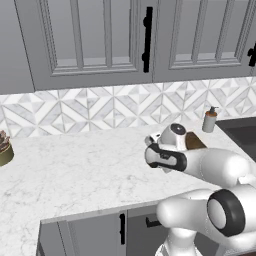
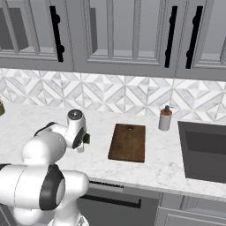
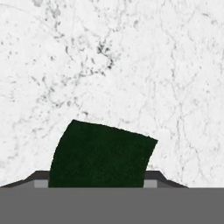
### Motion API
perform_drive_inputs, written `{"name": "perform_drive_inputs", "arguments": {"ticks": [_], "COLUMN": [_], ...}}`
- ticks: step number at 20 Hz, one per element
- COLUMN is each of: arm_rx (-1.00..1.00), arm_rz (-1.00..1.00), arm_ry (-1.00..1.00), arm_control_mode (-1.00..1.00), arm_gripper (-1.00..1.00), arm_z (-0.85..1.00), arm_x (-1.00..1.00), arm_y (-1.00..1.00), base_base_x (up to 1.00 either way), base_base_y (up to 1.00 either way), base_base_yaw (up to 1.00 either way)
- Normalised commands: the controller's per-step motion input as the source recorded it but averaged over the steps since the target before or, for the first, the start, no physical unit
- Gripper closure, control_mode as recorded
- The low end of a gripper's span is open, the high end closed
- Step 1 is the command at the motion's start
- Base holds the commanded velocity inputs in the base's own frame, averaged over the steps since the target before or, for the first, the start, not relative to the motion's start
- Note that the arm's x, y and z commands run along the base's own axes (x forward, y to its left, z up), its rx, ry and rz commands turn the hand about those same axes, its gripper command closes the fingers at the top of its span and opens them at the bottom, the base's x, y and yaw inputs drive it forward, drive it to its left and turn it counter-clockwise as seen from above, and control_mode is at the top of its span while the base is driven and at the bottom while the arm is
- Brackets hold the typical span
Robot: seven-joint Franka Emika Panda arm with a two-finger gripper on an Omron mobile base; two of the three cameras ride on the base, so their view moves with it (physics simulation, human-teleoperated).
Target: Pick up the sponge from the counter and clean the cutting board by briefly scrubbing or pressing down on the cutting board. Once finished, release the sponge.
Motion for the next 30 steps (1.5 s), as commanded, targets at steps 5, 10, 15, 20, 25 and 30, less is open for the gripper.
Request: {"name": "perform_drive_inputs", "arguments": {"ticks": [5, 10, 15, 20, 25, 30], "arm_rx": [0.00, 0.00, 0.00, -0.03, -0.22, -0.35], "arm_rz": [0.09, 0.10, 0.06, 0.14, 0.18, 0.26], "arm_ry": [0.00, 0.00, 0.00, -0.07, -0.16, -0.29], "arm_control_mode": [-1.00, -1.00, -1.00, -1.00, -1.00, -1.00], "arm_gripper": [-1.00, -1.00, -1.00, -1.00, -1.00, -1.00], "arm_z": [-0.02, 0.00, 0.01, 0.39, 0.86, 0.82], "arm_x": [0.00, 0.00, 0.00, -0.44, -0.71, -0.96], "arm_y": [0.15, 0.00, 0.00, -0.01, -0.12, -0.35], "base_base_x": [0.00, 0.00, 0.00, 0.00, 0.00, 0.00], "base_base_y": [0.00, 0.00, 0.00, 0.00, 0.00, 0.00], "base_base_yaw": [0.00, 0.00, 0.00, 0.00, 0.00, 0.00]}}
